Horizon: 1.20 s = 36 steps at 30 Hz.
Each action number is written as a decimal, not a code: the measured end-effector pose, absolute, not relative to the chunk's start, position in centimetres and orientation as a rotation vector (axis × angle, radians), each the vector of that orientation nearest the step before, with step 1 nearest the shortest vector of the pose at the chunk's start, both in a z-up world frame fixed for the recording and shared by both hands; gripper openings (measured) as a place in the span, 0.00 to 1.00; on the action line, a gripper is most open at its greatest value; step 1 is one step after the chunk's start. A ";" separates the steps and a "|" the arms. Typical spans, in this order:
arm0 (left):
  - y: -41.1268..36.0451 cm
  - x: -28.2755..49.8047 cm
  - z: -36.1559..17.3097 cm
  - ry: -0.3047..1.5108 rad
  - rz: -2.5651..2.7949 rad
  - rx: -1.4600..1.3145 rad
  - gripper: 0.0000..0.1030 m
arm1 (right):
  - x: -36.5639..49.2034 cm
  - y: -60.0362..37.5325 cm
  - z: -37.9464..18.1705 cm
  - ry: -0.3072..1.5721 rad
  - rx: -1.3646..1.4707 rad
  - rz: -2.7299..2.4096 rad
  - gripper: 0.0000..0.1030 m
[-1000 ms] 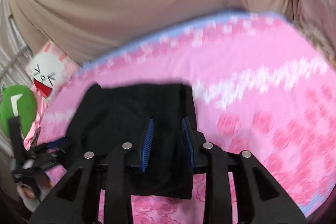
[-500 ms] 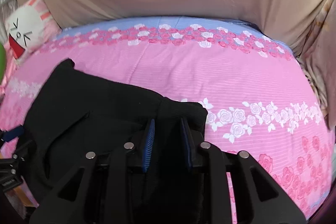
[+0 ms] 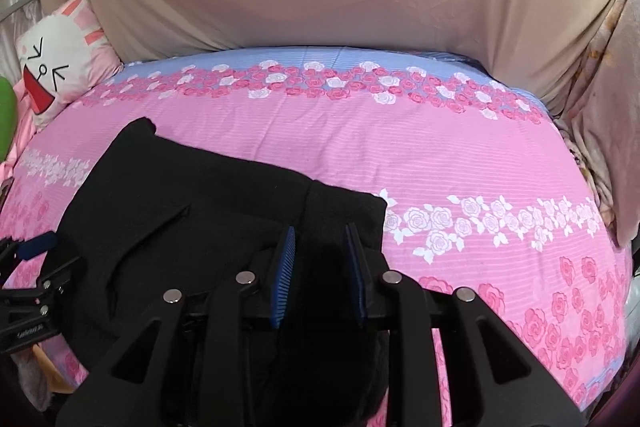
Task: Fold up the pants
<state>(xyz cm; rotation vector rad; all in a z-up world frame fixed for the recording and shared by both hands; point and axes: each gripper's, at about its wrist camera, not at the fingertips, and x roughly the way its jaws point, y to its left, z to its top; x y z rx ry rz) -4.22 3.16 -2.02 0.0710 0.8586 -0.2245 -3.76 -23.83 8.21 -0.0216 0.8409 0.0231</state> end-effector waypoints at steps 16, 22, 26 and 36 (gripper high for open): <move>3.3 -5.6 -1.5 0.846 -0.222 0.069 0.73 | -8.3 -26.0 6.4 0.865 0.128 0.096 0.38; 1.6 -9.0 1.1 0.758 -0.320 0.133 0.81 | -12.3 -32.5 7.5 0.817 0.385 0.102 0.51; -1.0 -9.2 0.5 0.781 -0.370 0.155 0.82 | -12.5 -34.0 5.0 0.857 0.556 0.179 0.54; -2.5 -9.4 -0.6 0.819 -0.346 0.179 0.82 | -13.4 -30.1 9.2 0.703 0.408 0.299 0.09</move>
